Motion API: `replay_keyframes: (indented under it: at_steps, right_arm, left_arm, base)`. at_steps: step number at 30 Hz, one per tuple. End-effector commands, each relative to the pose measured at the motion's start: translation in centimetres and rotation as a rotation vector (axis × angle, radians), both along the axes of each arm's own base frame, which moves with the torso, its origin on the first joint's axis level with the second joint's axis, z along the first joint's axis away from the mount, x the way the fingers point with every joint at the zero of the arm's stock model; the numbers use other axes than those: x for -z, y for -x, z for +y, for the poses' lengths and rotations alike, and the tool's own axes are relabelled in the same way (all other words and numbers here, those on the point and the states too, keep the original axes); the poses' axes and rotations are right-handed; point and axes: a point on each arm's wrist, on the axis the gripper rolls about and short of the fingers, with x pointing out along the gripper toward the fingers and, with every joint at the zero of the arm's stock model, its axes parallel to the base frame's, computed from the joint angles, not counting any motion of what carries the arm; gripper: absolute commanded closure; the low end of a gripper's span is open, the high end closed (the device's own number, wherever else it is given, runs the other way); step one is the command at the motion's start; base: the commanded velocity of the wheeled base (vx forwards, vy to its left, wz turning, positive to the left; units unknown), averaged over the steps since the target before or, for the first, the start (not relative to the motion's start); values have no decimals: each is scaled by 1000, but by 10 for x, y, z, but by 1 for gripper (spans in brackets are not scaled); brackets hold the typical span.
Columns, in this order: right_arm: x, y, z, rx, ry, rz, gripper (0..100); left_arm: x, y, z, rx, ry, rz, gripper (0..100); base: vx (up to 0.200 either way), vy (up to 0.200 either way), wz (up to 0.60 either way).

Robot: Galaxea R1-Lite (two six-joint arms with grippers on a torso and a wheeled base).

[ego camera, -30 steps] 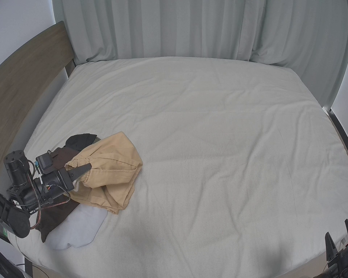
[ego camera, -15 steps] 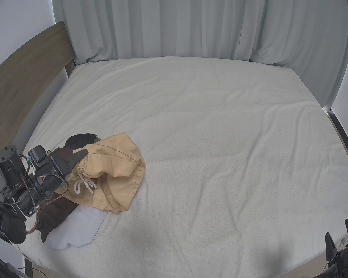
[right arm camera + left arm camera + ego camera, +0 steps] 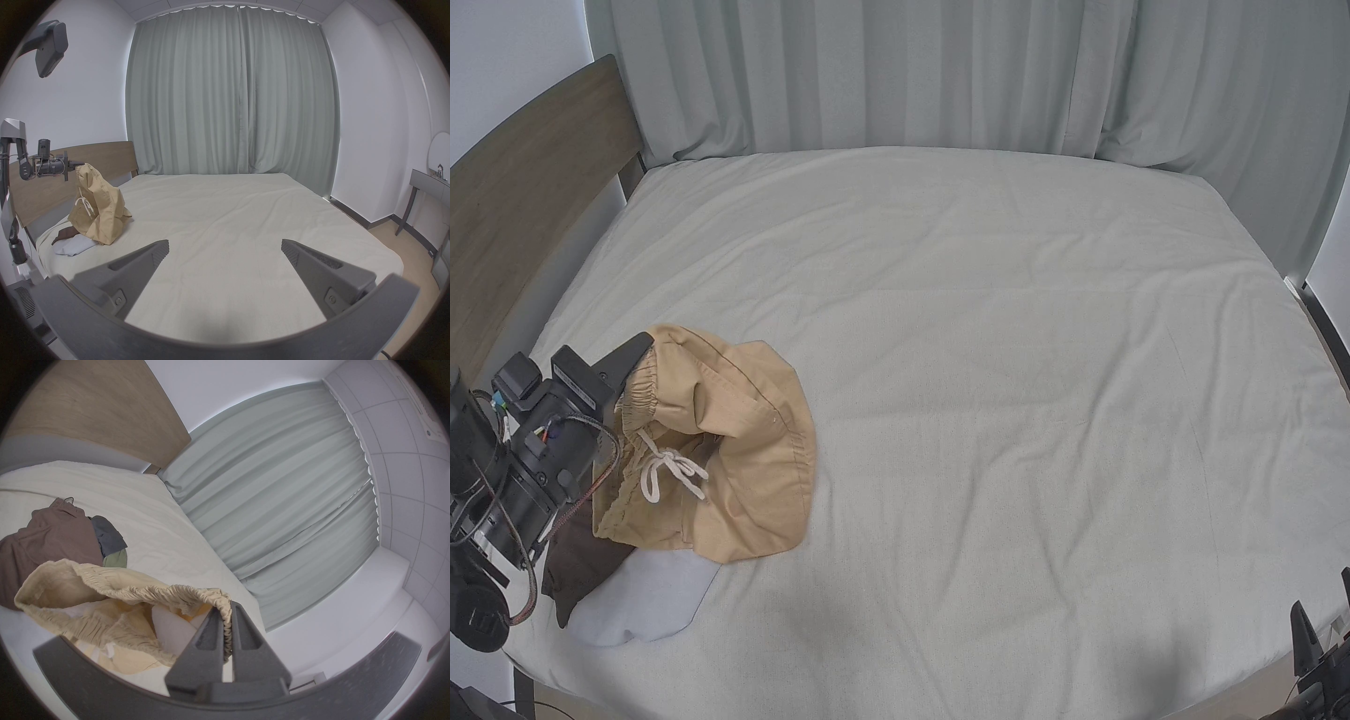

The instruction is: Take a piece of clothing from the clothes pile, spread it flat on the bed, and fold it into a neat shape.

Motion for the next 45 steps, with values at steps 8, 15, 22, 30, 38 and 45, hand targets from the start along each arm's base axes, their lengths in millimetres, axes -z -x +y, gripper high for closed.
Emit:
replay_keyframes:
  at_steps: [8, 15, 22, 30, 38, 45]
  right_arm:
    - [5, -1, 0, -1, 0, 10, 0]
    - [5, -1, 0, -1, 0, 10, 0]
    - [5, -1, 0, -1, 0, 8, 0]
    - [5, -1, 0, 1, -1, 10, 0]
    - [5, -1, 0, 1, -1, 10, 0]
    - [5, -1, 0, 1, -1, 10, 0]
  left_arm:
    - [-29, 38, -16, 36, 128, -110, 100]
    - [-50, 46, -20, 20, 181, -183, 100]
    - [-76, 56, -27, 57, 234, -236, 100]
    - [-85, 68, -22, 53, 233, -227, 100]
    - [-52, 65, -25, 57, 150, -124, 100]
    - [-12, 43, -42, 118, 40, 37, 100]
  base:
    - [0, 0, 0]
    - [0, 0, 0]
    - [0, 0, 0]
    - [0, 0, 0]
    - [0, 0, 0]
    - [0, 0, 0]
